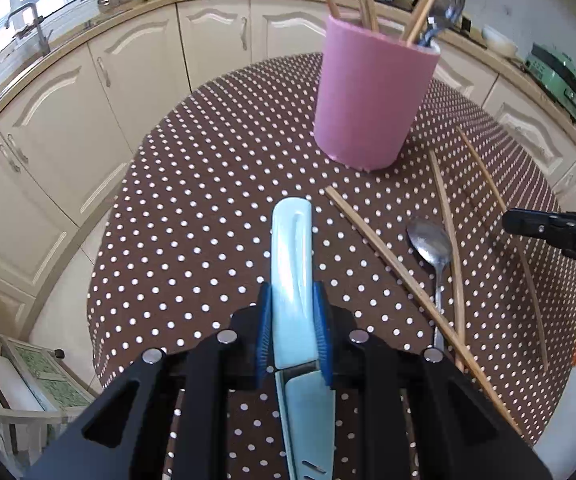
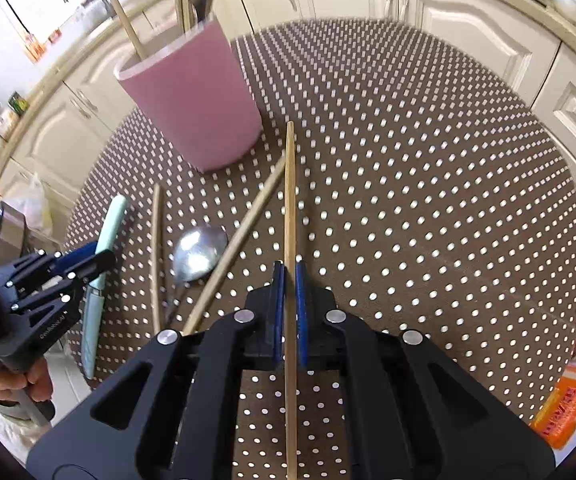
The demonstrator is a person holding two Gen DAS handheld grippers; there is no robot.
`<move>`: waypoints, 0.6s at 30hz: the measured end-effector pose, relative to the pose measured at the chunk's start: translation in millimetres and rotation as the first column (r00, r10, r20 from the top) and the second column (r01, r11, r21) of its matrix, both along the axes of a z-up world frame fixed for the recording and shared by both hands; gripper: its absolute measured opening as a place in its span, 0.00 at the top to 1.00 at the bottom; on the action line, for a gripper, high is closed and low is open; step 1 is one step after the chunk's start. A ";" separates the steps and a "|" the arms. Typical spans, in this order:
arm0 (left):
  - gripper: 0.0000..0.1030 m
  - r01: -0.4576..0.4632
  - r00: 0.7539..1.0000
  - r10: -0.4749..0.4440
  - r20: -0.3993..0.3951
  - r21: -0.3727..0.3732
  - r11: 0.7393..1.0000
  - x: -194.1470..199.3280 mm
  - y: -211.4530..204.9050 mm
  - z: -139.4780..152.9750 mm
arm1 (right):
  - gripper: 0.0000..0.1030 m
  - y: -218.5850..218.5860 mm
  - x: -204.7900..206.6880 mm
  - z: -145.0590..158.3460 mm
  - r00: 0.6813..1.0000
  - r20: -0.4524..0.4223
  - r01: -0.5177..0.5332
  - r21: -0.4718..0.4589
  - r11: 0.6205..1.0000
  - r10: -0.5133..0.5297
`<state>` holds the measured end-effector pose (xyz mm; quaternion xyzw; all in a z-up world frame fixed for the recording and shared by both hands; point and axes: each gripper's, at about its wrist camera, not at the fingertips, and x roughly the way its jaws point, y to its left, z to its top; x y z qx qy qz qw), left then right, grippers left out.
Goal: Organize utensils
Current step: 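Grasp the light blue utensil with the left tool while the right tool grasps a chopstick, then lift the light blue utensil and chopstick up over the pink cup with both tools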
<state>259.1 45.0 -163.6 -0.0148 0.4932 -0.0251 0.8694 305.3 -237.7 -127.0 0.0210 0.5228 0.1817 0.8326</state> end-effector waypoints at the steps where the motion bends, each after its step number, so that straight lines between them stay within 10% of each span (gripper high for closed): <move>1: 0.81 -0.005 1.000 0.005 0.012 -0.003 1.000 -3.5 1.2 3.1 | 0.94 -3.6 -2.1 4.6 1.000 0.015 0.002 0.015 1.000 -0.003; 18: 0.81 0.073 0.911 -0.054 0.409 -0.031 0.997 -63.2 -15.7 92.6 | 0.94 -13.5 -46.0 69.8 0.973 0.230 -0.057 0.208 0.976 0.008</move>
